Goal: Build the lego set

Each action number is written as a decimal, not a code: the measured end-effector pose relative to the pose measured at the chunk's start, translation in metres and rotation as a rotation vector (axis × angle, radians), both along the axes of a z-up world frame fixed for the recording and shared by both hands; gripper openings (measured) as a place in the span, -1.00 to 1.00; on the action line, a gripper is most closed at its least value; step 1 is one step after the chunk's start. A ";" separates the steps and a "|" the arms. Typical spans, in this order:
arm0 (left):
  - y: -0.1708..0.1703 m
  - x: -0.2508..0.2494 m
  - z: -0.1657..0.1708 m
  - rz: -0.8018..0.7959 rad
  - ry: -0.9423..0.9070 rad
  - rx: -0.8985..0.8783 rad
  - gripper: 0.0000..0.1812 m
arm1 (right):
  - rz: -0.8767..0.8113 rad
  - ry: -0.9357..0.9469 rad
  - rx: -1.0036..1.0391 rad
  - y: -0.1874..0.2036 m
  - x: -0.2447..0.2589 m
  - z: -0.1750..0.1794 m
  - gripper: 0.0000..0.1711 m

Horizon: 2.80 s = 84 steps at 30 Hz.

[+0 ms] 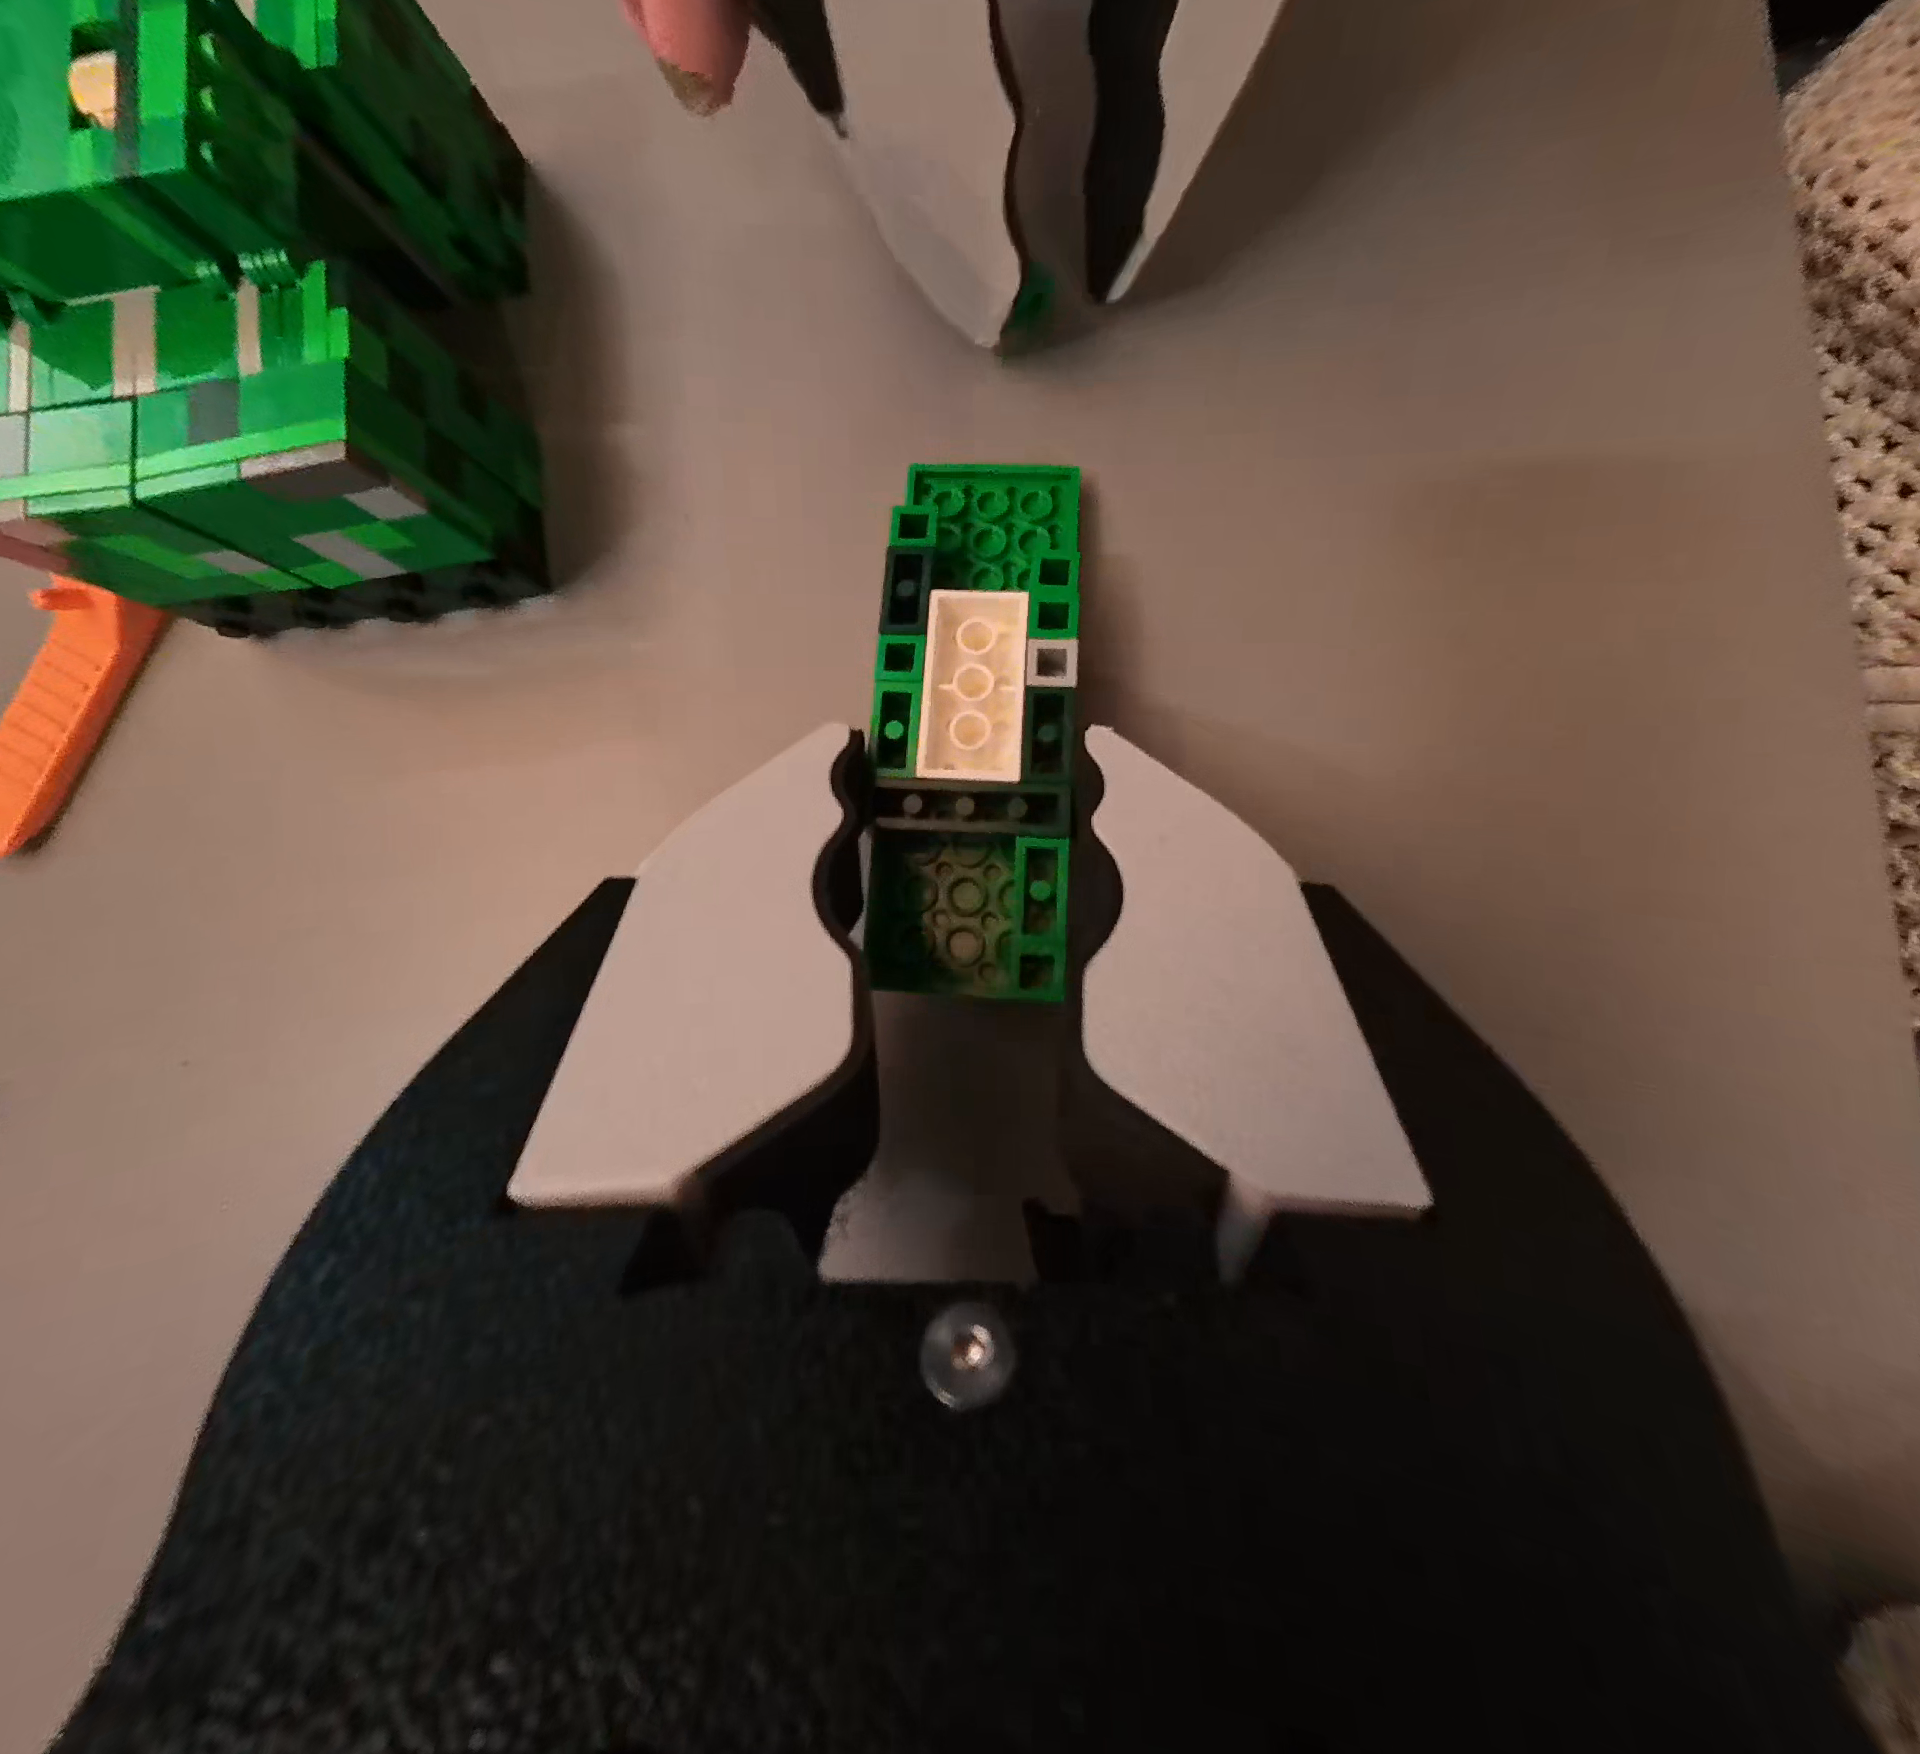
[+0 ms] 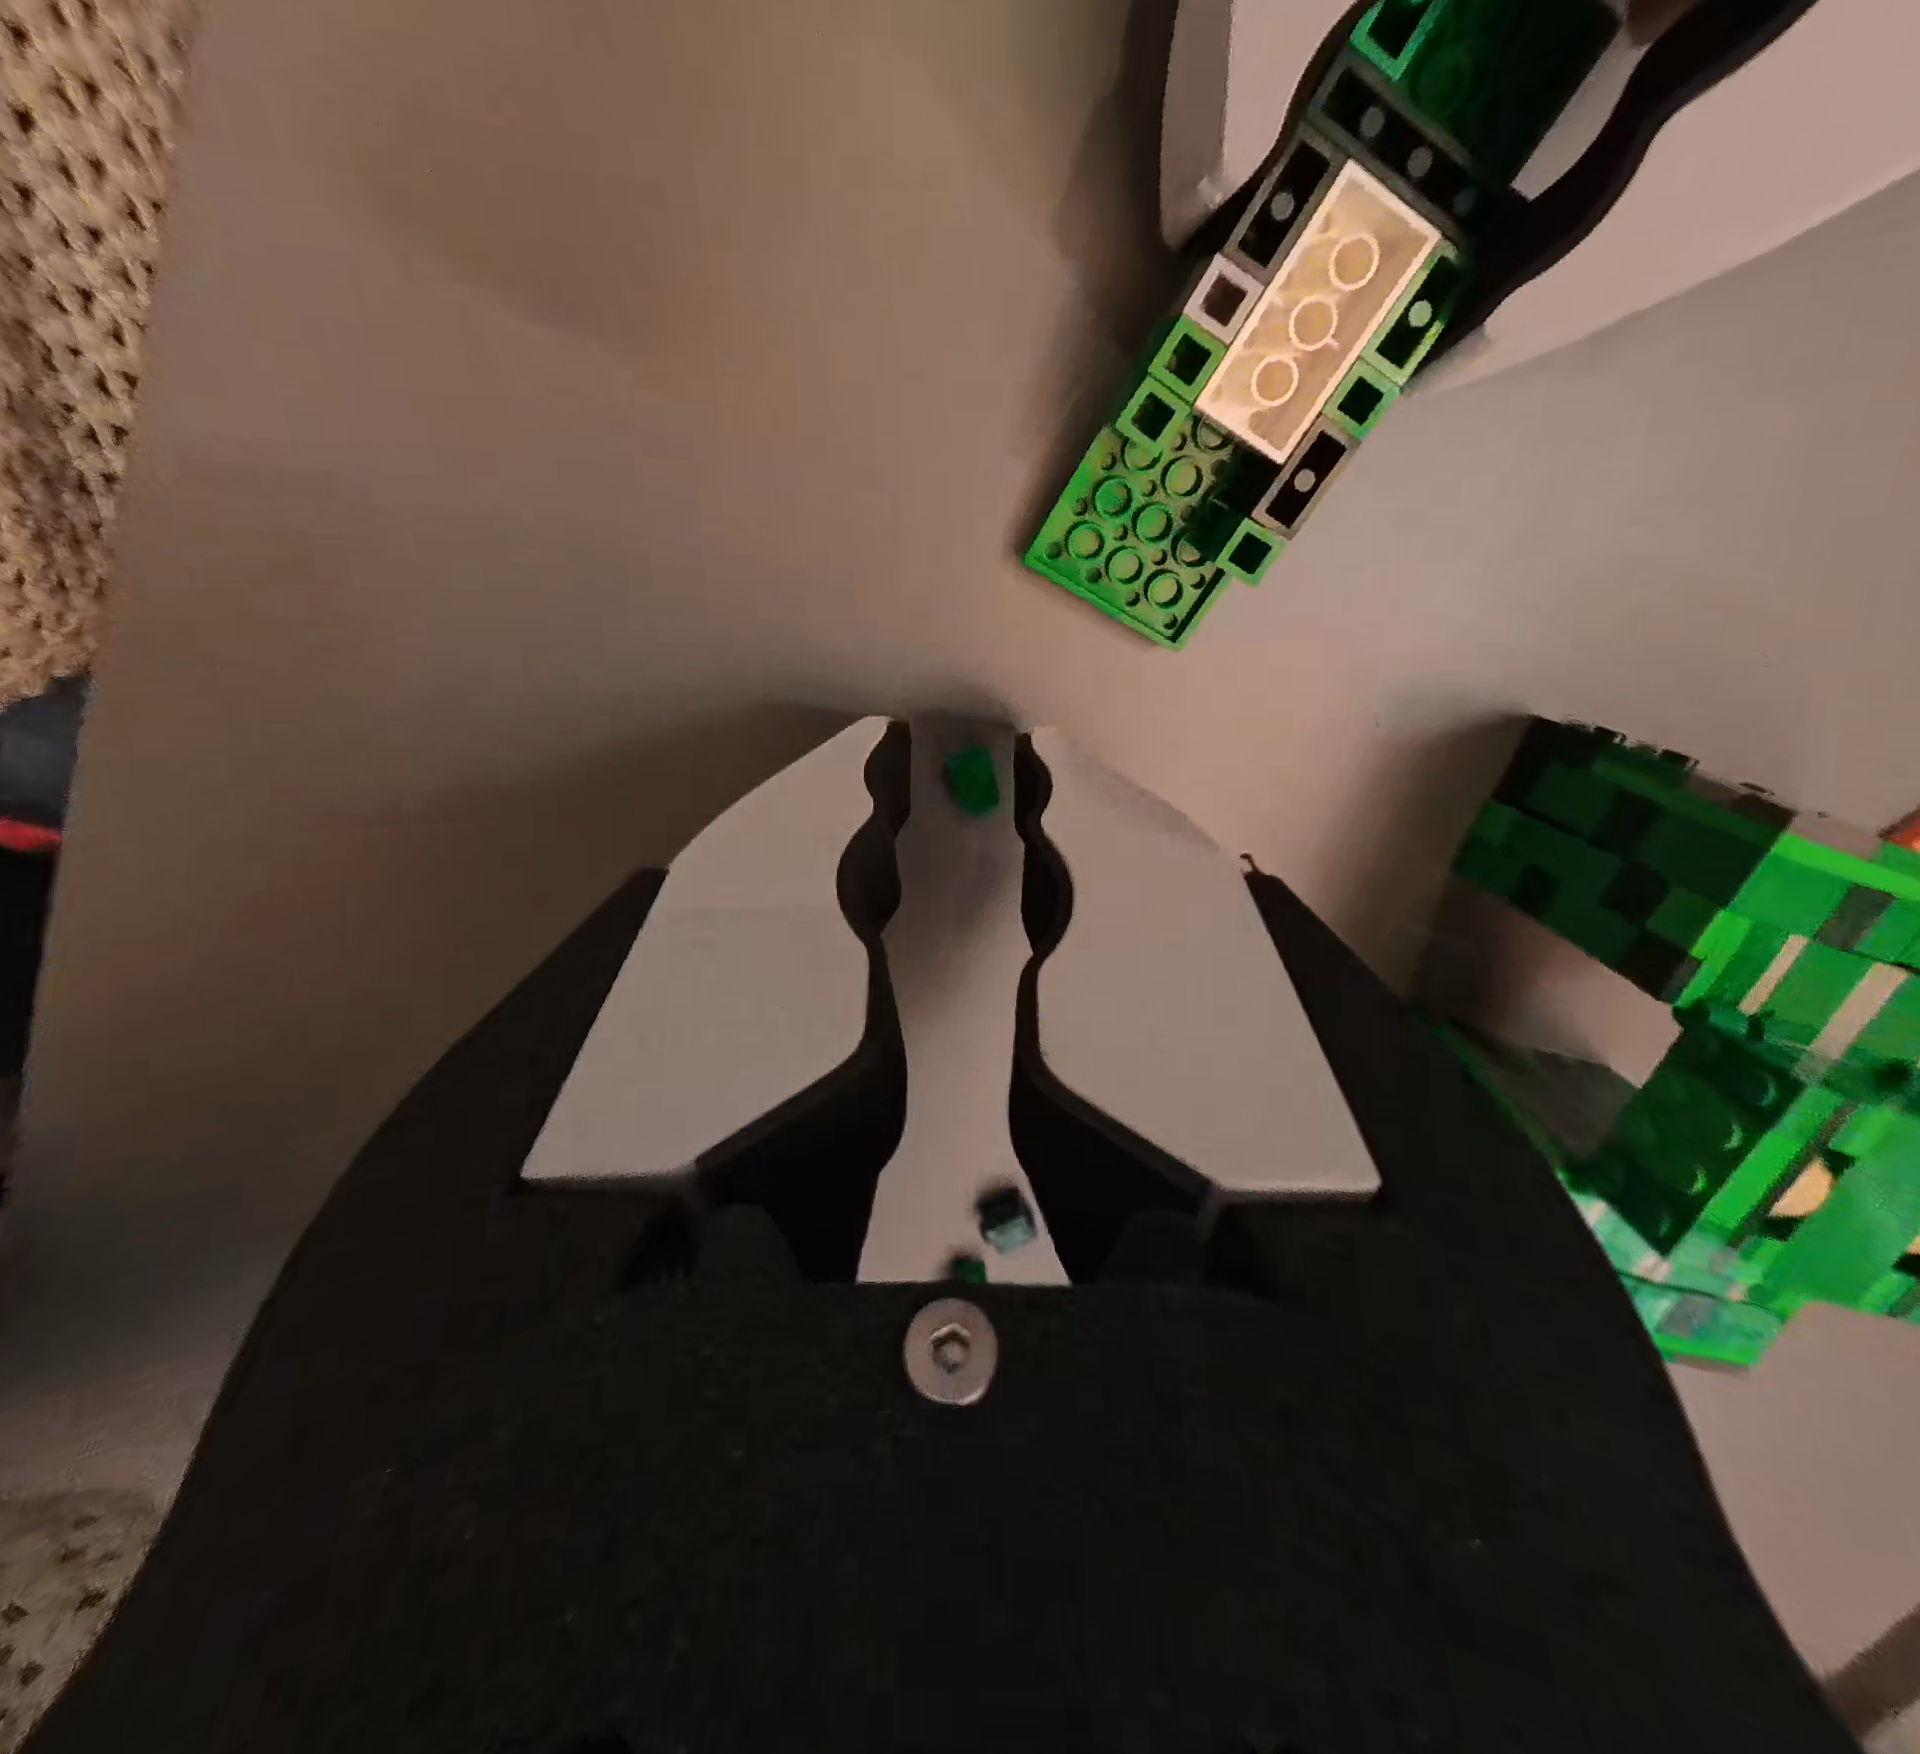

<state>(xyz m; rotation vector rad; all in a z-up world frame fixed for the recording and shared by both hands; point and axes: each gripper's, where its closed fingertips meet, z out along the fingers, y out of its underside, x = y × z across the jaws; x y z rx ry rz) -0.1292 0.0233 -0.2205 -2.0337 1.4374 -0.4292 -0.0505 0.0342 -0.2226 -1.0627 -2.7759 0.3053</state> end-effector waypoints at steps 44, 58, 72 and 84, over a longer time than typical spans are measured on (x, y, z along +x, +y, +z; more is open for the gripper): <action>0.008 0.021 0.000 0.047 -0.073 0.075 -0.60 | -0.417 0.511 -0.410 -0.001 -0.028 0.009 -0.91; 0.006 0.020 0.000 0.055 -0.088 0.049 -0.60 | -0.374 0.562 -0.388 -0.004 -0.021 0.014 -0.91; 0.004 0.022 0.000 0.053 -0.104 0.034 -0.57 | -0.358 0.515 -0.378 -0.010 -0.030 0.008 -0.90; 0.009 0.027 0.001 0.074 -0.067 0.090 -0.60 | -0.356 0.524 -0.335 -0.011 -0.031 0.006 -0.91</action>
